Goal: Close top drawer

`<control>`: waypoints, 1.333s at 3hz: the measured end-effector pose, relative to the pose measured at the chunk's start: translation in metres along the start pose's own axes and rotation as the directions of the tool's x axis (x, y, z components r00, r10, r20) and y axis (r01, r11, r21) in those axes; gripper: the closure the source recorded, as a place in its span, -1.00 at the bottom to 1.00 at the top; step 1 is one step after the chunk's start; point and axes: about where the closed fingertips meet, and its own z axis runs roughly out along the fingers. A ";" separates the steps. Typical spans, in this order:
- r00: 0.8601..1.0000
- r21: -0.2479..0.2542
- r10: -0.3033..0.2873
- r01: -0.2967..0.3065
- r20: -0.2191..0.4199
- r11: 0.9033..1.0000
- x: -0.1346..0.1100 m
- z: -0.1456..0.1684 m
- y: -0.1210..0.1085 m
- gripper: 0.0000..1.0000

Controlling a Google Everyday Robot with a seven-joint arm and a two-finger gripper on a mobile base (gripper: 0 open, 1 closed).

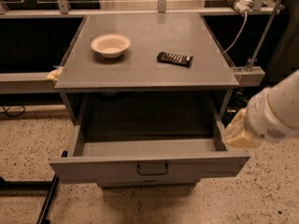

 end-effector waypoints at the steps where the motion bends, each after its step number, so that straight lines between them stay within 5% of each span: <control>1: 0.997 -0.050 0.022 -0.018 0.074 0.999 0.029 0.074 0.024 1.00; 2: 0.986 -0.100 0.045 -0.029 0.160 0.995 0.055 0.145 0.043 1.00; 3: 0.986 -0.100 0.045 -0.029 0.160 0.995 0.055 0.145 0.043 1.00; 4: 0.990 -0.017 -0.022 0.024 0.139 1.000 0.062 0.149 0.037 1.00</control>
Offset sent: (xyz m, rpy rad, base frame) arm -0.0228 0.0083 -0.2327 0.2916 0.0731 0.0333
